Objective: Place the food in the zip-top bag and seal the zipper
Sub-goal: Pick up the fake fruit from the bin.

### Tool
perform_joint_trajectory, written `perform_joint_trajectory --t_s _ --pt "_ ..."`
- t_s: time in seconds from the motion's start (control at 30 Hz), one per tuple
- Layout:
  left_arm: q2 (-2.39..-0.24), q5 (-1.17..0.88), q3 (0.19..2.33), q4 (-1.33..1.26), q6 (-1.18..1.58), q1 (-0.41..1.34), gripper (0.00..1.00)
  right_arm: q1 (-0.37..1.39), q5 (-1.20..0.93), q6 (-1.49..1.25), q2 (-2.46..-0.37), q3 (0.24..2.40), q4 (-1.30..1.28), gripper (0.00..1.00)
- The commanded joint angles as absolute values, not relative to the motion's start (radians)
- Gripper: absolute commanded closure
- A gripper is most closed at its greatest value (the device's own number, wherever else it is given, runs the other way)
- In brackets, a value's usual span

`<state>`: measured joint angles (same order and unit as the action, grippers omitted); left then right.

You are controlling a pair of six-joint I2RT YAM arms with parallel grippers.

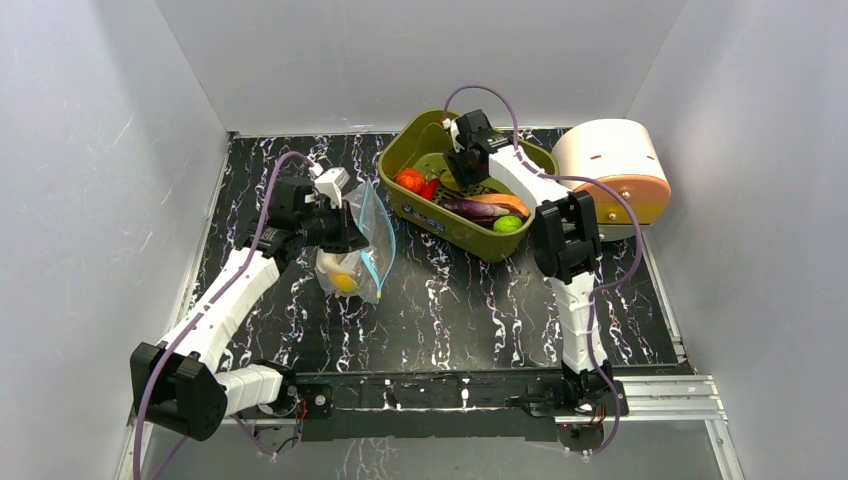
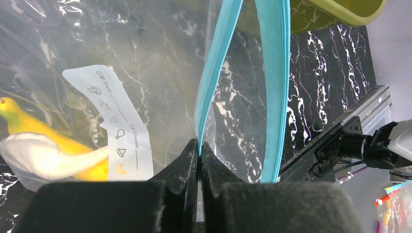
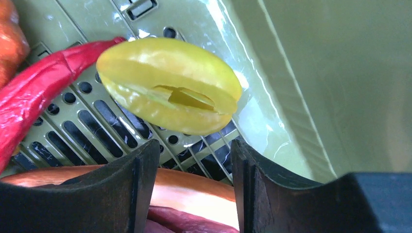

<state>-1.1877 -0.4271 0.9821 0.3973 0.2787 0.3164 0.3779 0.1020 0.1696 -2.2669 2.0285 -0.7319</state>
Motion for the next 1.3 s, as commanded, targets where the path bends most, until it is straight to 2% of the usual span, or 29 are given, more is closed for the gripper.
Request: perform_joint_trajectory --t_s 0.0,0.1,0.17,0.33,0.6,0.77,0.9,1.1,1.27 --pt "-1.173 -0.468 1.009 0.381 0.295 0.319 1.0 0.378 0.128 0.137 -2.174 1.983 -0.696 0.46" --pt "-1.171 -0.465 1.01 0.379 0.288 0.32 1.0 0.378 0.076 0.215 -2.142 1.936 -0.668 0.33" --pt "-1.168 -0.457 1.014 0.381 0.285 0.319 1.0 0.378 0.068 0.262 -2.136 1.932 -0.659 0.28" --pt "-1.158 -0.457 1.01 0.38 0.282 0.32 1.0 0.378 0.003 0.4 -2.143 1.908 -0.594 0.22" --pt "-1.144 -0.424 1.0 0.37 0.272 0.319 1.0 0.378 -0.037 0.442 -2.235 1.982 -0.617 0.19" --pt "-1.15 -0.428 0.991 0.358 0.265 0.32 1.0 0.379 -0.078 0.428 -2.277 2.002 -0.569 0.19" --pt "-1.15 -0.434 0.982 0.341 0.268 0.319 1.0 0.38 -0.081 0.427 -2.31 2.039 -0.566 0.23" --pt "-1.145 -0.455 1.001 0.35 0.264 0.32 1.0 0.38 -0.115 0.436 -2.3 2.0 -0.519 0.32" --pt "-1.136 -0.458 0.999 0.357 0.256 0.319 1.0 0.38 -0.098 0.428 -2.28 1.963 -0.496 0.45"
